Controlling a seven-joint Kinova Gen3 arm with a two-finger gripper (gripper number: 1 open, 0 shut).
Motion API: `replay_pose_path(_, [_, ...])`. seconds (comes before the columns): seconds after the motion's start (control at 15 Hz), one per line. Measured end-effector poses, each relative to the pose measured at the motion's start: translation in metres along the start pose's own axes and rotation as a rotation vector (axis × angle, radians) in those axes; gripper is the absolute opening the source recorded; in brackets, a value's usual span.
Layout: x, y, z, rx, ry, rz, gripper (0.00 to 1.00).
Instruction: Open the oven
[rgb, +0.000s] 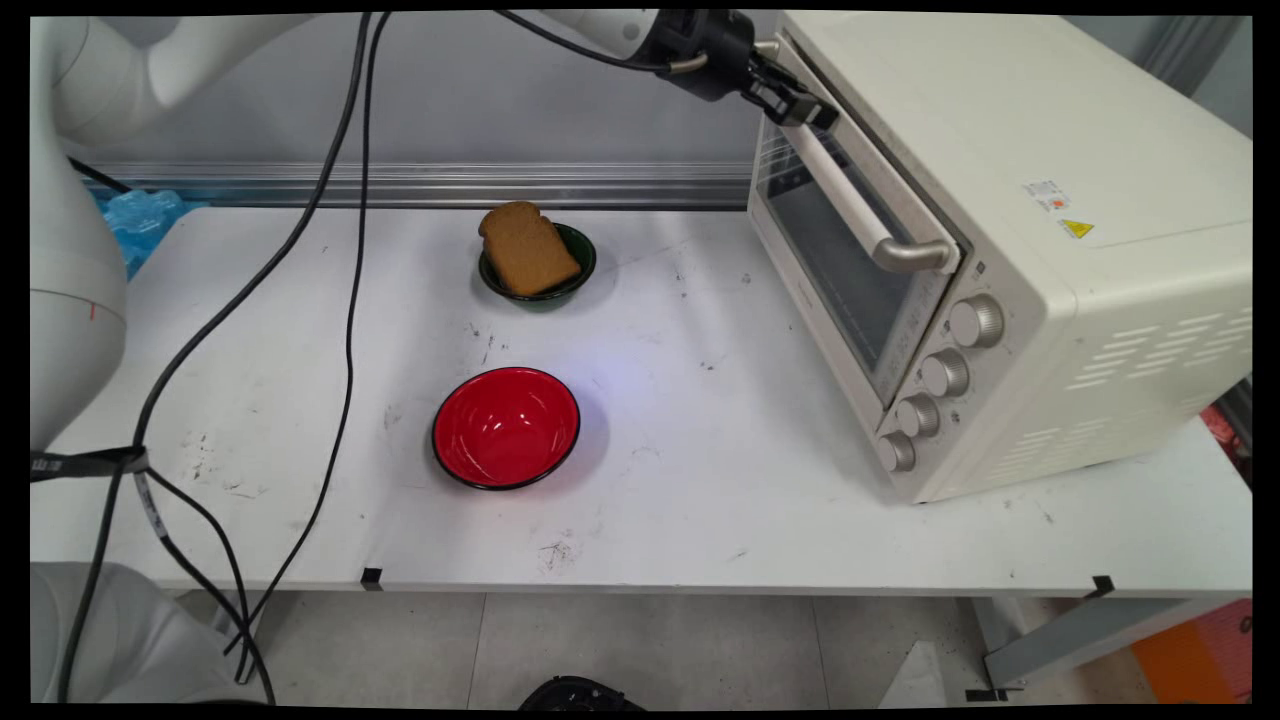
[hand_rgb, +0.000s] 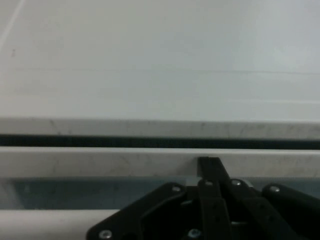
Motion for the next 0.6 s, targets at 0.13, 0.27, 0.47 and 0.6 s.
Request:
replay_pose_path(0.13, [-0.003, -0.001, -0.006, -0.007, -0.009, 0.006, 0.0])
replay_pose_path(0.27, [-0.007, -0.001, -0.012, -0.012, -0.018, 0.01, 0.0])
replay_pose_path(0.47, [-0.011, -0.001, -0.021, -0.019, -0.03, 0.014, 0.0])
replay_pose_path(0.6, [-0.014, -0.001, -0.027, -0.025, -0.041, 0.018, 0.0])
